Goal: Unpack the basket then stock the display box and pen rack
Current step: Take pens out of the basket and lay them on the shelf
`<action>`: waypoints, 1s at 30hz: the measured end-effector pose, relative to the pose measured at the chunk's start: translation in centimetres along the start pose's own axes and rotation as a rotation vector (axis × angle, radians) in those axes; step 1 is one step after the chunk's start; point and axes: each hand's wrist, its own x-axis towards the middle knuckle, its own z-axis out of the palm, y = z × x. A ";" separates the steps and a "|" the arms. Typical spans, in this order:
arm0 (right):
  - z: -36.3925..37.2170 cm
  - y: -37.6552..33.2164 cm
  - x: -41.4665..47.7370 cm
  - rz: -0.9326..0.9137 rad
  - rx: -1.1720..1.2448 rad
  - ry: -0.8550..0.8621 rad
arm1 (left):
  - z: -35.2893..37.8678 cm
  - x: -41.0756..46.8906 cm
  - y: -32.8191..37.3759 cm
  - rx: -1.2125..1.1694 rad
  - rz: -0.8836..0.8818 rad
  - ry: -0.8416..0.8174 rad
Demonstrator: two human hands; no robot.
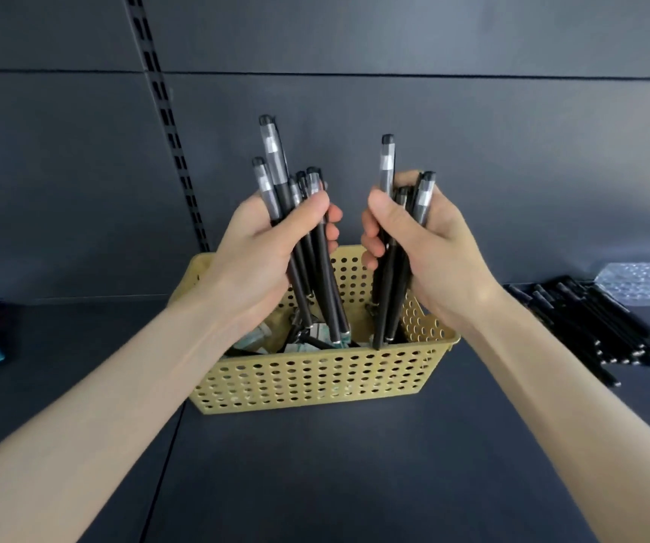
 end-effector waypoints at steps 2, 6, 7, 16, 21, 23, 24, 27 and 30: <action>-0.1 -0.3 -1.9 -0.053 -0.079 0.028 | 1.5 -1.7 -0.4 0.024 0.027 0.021; -0.8 -1.7 -4.3 -0.166 -0.113 0.120 | 3.6 -4.4 -0.6 0.099 0.118 0.101; -1.1 -2.4 -4.7 -0.196 -0.094 0.132 | 4.0 -4.9 -0.2 0.091 0.154 0.114; -2.9 -1.3 -10.5 -0.111 -0.088 0.017 | 8.3 -9.8 -3.3 0.364 0.206 0.174; -2.9 2.7 -13.1 -0.042 -0.161 0.036 | 7.7 -11.5 -7.2 0.492 0.126 0.242; -2.8 4.0 -13.8 -0.048 -0.160 0.046 | 7.5 -12.0 -8.5 0.487 0.115 0.232; -2.7 4.6 -14.1 -0.049 -0.164 0.059 | 7.4 -12.1 -9.1 0.482 0.106 0.230; -2.8 6.5 -15.3 -0.012 -0.208 0.094 | 6.5 -12.3 -10.3 0.476 0.069 0.212; -3.0 8.0 -16.3 0.058 -0.222 0.077 | 5.6 -12.1 -10.5 0.415 0.003 0.160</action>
